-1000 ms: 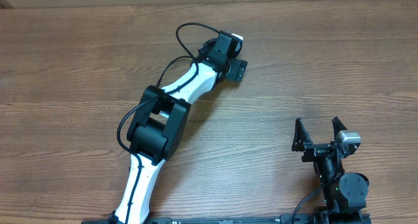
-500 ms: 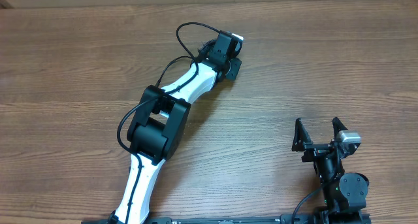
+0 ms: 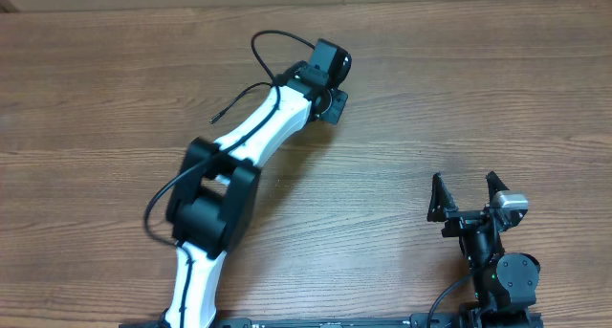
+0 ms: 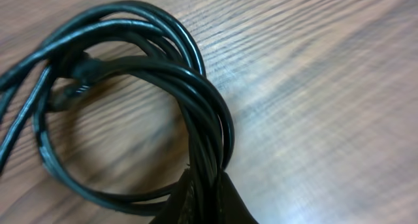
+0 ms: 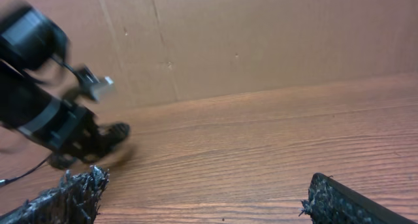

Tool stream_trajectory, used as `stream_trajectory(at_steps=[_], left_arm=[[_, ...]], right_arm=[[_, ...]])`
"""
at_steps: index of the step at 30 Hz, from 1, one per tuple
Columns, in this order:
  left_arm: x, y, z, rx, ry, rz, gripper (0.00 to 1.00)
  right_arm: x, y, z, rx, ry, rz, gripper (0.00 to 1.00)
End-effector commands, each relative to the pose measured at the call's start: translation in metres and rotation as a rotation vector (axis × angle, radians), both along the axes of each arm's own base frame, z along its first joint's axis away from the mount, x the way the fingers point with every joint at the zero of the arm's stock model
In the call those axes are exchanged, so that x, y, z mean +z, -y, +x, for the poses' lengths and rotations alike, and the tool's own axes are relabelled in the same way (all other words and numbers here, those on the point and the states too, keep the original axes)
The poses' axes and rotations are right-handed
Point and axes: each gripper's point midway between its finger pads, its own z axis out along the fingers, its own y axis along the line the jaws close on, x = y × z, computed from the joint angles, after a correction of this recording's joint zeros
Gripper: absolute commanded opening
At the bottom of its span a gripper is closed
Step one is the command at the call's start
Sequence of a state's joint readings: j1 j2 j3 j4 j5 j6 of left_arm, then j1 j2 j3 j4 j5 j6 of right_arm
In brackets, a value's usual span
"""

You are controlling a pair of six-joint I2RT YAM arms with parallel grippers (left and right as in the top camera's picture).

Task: Untangle cables
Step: 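Lift the gripped cable coil with the left gripper and pull it toward center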

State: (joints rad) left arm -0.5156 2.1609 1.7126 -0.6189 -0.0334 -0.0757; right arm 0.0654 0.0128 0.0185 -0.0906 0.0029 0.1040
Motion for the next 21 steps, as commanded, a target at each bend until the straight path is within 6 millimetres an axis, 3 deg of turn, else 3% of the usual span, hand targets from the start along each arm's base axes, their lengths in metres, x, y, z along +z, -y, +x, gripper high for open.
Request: stream_trajectory(at_steps=[1, 6, 10, 16, 21], left_arm=[[0.078, -0.006, -0.015, -0.001, 0.073, -0.053, 0.04], [0.110, -0.033, -0.064, 0.008, -0.021, -0.005, 0.04], [0.122, -0.056, -0.103, 0.045, -0.121, 0.033, 0.04], [0.120, -0.081, -0.148, 0.151, -0.285, 0.086, 0.04], [0.116, -0.092, -0.168, 0.190, -0.367, 0.129, 0.04]], right_arm=[[-0.001, 0.000, 0.000, 0.000, 0.005, 0.000, 1.00], [-0.001, 0.000, 0.000, 0.000, 0.005, 0.000, 1.00], [-0.001, 0.000, 0.000, 0.000, 0.005, 0.000, 1.00], [-0.001, 0.000, 0.000, 0.000, 0.005, 0.000, 1.00], [-0.001, 0.000, 0.000, 0.000, 0.005, 0.000, 1.00]])
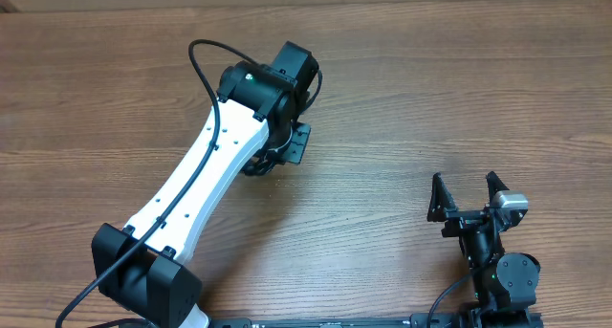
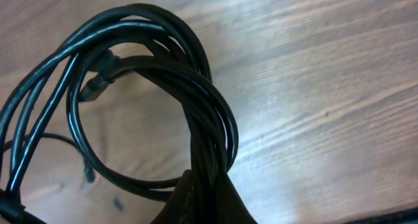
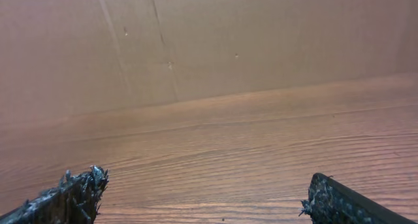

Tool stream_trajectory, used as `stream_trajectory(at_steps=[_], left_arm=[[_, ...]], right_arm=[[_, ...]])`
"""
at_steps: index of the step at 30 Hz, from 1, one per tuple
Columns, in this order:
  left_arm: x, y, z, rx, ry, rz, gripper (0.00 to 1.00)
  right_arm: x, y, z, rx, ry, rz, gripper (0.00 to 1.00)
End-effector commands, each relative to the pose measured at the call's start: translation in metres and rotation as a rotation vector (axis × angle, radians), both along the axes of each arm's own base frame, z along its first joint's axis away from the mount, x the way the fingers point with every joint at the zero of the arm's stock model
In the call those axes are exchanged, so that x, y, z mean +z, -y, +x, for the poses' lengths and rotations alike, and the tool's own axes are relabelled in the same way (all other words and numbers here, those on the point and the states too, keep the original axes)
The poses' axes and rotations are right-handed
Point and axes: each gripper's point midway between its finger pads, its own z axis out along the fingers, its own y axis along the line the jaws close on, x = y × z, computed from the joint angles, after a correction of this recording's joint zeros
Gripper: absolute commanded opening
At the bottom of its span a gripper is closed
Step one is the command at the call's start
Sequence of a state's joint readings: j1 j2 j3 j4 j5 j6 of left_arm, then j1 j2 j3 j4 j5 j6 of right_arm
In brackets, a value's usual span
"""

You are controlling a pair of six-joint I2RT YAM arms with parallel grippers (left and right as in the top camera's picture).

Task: Untangle cables
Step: 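Lift the gripped cable coil with the left gripper and pull it toward center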

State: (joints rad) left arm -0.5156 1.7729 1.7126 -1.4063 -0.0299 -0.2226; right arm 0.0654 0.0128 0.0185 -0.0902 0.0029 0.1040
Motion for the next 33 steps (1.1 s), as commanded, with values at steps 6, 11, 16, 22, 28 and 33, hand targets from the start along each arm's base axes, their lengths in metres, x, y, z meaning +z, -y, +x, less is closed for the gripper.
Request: stream_trajectory(at_steps=[6, 11, 16, 22, 28, 33], left_arm=[[0.014, -0.005, -0.012, 0.055, 0.001, -0.012, 0.04], [0.029, -0.005, -0.019, 0.040, 0.041, -0.025, 0.04], [0.036, -0.014, -0.033, 0.077, 0.093, 0.025, 0.04], [0.014, -0.020, -0.055, 0.081, 0.108, 0.041, 0.05], [0.000, -0.021, -0.072, 0.124, 0.160, -0.028, 0.04], [0.006, -0.021, -0.074, 0.176, 0.241, -0.112, 0.05]], right_arm=[[-0.002, 0.000, 0.000, 0.000, 0.005, 0.000, 1.00], [-0.002, 0.000, 0.000, 0.000, 0.005, 0.000, 1.00], [-0.002, 0.000, 0.000, 0.000, 0.005, 0.000, 1.00], [-0.002, 0.000, 0.000, 0.000, 0.005, 0.000, 1.00], [-0.002, 0.000, 0.000, 0.000, 0.005, 0.000, 1.00], [-0.002, 0.000, 0.000, 0.000, 0.005, 0.000, 1.00]])
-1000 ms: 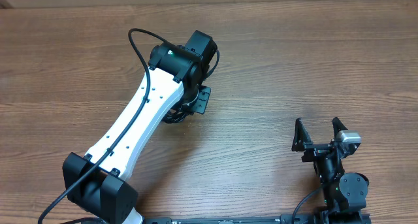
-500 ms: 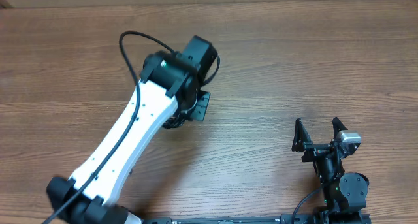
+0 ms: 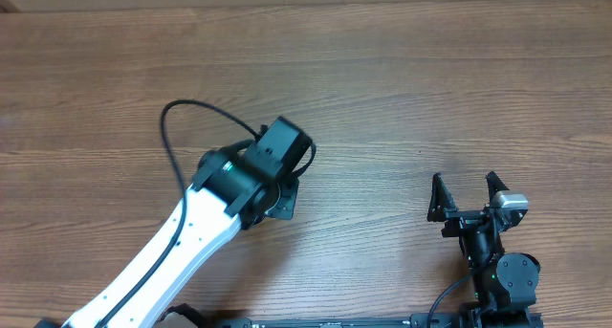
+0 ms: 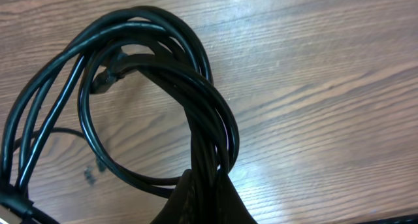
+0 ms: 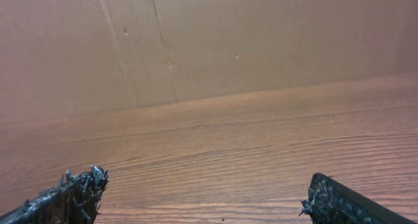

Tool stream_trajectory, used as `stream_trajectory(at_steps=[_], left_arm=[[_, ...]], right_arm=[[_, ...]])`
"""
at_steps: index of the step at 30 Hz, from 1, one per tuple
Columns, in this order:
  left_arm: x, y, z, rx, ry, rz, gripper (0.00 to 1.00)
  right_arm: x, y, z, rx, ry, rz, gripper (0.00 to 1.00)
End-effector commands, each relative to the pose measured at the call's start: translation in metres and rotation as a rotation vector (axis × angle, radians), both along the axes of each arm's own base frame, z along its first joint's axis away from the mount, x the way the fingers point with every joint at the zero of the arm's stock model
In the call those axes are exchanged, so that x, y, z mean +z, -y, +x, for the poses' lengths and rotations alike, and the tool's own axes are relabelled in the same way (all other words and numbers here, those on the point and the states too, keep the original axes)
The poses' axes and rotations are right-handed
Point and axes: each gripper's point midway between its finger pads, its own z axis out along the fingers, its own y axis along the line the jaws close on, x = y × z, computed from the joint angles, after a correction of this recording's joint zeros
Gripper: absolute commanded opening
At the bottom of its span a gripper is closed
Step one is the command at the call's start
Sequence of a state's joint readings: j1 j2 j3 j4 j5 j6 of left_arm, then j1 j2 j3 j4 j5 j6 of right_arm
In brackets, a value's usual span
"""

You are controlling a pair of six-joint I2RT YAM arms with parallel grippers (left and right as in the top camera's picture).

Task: Untangle cables
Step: 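Lift the gripped cable coil with the left gripper and pull it toward center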

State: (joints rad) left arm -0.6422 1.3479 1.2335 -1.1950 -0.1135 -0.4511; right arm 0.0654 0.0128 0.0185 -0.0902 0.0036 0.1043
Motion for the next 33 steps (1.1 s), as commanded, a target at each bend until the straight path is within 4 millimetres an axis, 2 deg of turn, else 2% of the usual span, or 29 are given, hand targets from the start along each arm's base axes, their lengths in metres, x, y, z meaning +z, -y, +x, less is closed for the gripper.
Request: stream_trajectory(at_steps=[1, 6, 33], left_arm=[[0.0151, -0.0033, -0.0010, 0.066, 0.096, -0.072, 0.04], [0.0237, -0.0018, 0.0009, 0.070, 0.146, -0.114, 0.04], [0.0230, 0.0005, 0.0020, 0.089, 0.142, -0.129, 0.04]], right_arm=[[-0.0016, 0.0002, 0.0001, 0.001, 0.005, -0.001, 1.00], [-0.0016, 0.0002, 0.0001, 0.001, 0.005, -0.001, 1.00], [-0.0016, 0.0002, 0.0001, 0.001, 0.005, -0.001, 1.00]])
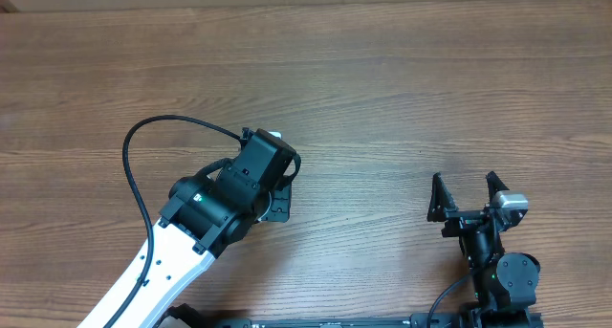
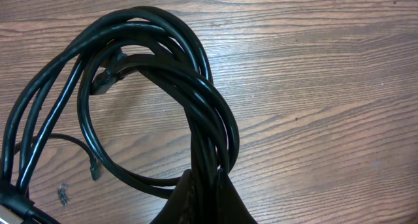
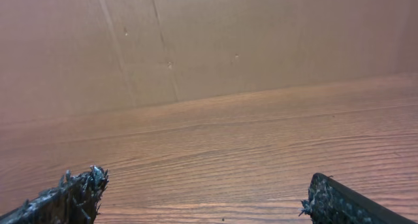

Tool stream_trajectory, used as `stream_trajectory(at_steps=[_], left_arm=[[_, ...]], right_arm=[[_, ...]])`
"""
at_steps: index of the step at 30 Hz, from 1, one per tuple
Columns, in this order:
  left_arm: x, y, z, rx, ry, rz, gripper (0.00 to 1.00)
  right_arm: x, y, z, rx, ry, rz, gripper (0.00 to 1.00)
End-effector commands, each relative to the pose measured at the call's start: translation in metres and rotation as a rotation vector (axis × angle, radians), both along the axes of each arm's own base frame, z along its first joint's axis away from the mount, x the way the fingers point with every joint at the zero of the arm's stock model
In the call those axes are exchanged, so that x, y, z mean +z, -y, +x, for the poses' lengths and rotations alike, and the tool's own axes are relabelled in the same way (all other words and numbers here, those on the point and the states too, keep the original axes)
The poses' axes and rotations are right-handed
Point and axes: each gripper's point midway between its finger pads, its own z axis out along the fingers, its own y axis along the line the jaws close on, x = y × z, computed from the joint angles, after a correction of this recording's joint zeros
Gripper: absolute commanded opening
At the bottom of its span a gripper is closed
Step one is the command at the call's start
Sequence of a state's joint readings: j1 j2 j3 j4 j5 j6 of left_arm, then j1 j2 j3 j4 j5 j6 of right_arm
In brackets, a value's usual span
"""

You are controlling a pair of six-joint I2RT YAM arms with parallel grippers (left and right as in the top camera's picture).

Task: Untangle cables
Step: 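Lift the gripped cable coil with the left gripper and pull it toward center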

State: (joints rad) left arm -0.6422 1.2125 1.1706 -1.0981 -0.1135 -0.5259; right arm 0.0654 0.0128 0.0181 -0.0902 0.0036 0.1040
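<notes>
A coil of black cables [image 2: 163, 87] hangs in loops over the wooden table, with a black plug [image 2: 108, 74] inside the coil. My left gripper [image 2: 208, 194] is shut on the bundle where several strands cross. In the overhead view the left gripper [image 1: 277, 189] sits left of the table's middle and the coil is hidden under the arm. My right gripper [image 1: 469, 199] rests open at the front right with nothing between its fingers [image 3: 65, 194].
A thin black wire [image 2: 72, 145] trails off the coil toward the lower left. The left arm's own cable [image 1: 143, 151] arches over the table at the left. A cardboard wall [image 3: 209, 41] closes off the far side of the table.
My left gripper has moved a little nearer the front and to the left, still shut on the coil. The right arm has not moved.
My left gripper held the cable coil near the far middle of the table. It then stood farther left, then closer to the front, and now left of centre near the front. The coil kept its shape in the grip. The right gripper stayed open throughout.
</notes>
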Motion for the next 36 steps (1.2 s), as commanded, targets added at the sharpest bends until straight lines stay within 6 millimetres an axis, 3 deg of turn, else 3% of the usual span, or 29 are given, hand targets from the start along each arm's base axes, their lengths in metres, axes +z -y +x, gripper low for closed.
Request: stream_trajectory(at_steps=[1, 36], left_arm=[[0.0012, -0.0005, 0.0007, 0.019, 0.014, -0.004, 0.04], [-0.0038, 0.0031, 0.0054, 0.033, 0.027, -0.021, 0.04]], right_arm=[[-0.0014, 0.0002, 0.0001, 0.001, 0.005, 0.000, 1.00], [-0.0014, 0.0002, 0.0001, 0.001, 0.005, 0.000, 1.00]])
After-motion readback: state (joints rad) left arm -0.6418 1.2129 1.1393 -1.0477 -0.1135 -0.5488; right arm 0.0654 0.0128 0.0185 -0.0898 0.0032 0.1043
